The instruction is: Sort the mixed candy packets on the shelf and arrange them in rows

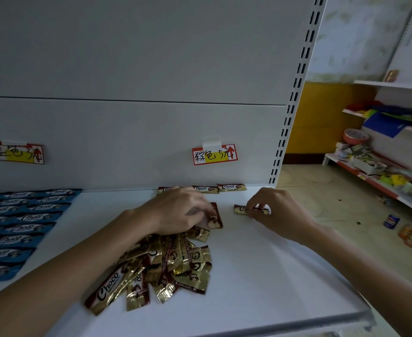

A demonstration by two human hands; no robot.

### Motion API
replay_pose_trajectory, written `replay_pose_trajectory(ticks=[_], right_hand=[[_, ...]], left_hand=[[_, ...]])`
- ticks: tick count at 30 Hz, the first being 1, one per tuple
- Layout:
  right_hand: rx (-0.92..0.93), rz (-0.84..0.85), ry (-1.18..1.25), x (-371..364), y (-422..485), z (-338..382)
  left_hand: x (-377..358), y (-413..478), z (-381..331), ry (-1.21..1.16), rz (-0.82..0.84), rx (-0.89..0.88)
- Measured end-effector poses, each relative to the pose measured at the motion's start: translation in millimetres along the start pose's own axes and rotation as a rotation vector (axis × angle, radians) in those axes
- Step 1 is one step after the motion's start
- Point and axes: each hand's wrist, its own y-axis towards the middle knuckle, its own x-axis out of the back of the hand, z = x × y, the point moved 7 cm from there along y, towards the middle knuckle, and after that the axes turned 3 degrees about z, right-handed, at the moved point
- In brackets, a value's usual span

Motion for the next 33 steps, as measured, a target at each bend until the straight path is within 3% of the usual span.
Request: replay_pose_trajectory(ticks=[6,33], right_hand=[[0.016,-0.014,-0.03,0,-1,4],[0.002,0.003,-0.092,-11,46,7]], left_hand=[[-7,8,-4,0.17,0.006,0.054],[-10,11,10,0.263,0.037,0.182]])
